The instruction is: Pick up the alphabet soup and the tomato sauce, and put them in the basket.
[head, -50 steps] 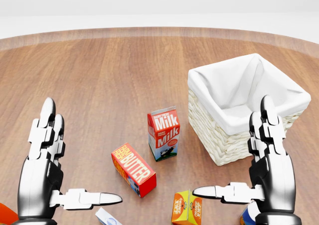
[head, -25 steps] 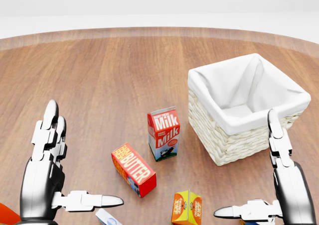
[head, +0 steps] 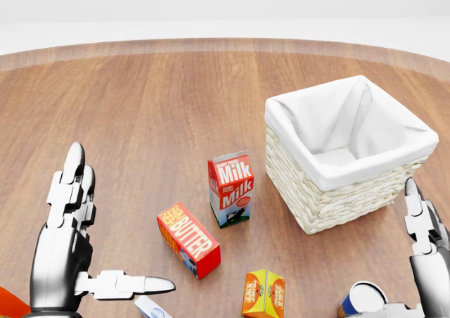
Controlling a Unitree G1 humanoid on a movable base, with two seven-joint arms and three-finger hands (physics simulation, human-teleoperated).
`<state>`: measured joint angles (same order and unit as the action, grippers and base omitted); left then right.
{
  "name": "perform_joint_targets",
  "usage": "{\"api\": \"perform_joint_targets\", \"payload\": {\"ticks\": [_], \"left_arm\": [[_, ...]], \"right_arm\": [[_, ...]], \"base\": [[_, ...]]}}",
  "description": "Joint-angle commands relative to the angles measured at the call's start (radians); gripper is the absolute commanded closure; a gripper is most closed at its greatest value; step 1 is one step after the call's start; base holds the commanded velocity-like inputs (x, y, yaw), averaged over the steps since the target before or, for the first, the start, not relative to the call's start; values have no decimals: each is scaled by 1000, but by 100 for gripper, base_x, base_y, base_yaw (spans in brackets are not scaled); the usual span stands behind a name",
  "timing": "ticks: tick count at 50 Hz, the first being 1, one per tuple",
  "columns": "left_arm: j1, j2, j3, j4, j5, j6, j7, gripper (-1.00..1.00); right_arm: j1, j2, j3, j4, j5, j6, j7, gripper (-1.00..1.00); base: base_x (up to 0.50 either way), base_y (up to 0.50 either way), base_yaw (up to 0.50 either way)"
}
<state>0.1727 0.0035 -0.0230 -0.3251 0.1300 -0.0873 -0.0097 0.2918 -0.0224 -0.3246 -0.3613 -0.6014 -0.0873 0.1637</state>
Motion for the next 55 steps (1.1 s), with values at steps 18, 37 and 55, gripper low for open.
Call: {"api": "perform_joint_targets", "payload": {"ticks": [18,37,55], "left_arm": [[-13,1,8,19,-11,0,-2,-100],[-5,1,1,16,-3,0,-1,-100],[1,1,-2,7,-1,0,-2,-100]], "right_arm": [[39,29,-123,-102,-135,0,129,-100],[61,87,-188,-151,-342,0,23,-100],[93,108,-165,-193,-577,0,-191,-100]], "base": [[0,0,0],[0,0,0],[0,0,0]]}}
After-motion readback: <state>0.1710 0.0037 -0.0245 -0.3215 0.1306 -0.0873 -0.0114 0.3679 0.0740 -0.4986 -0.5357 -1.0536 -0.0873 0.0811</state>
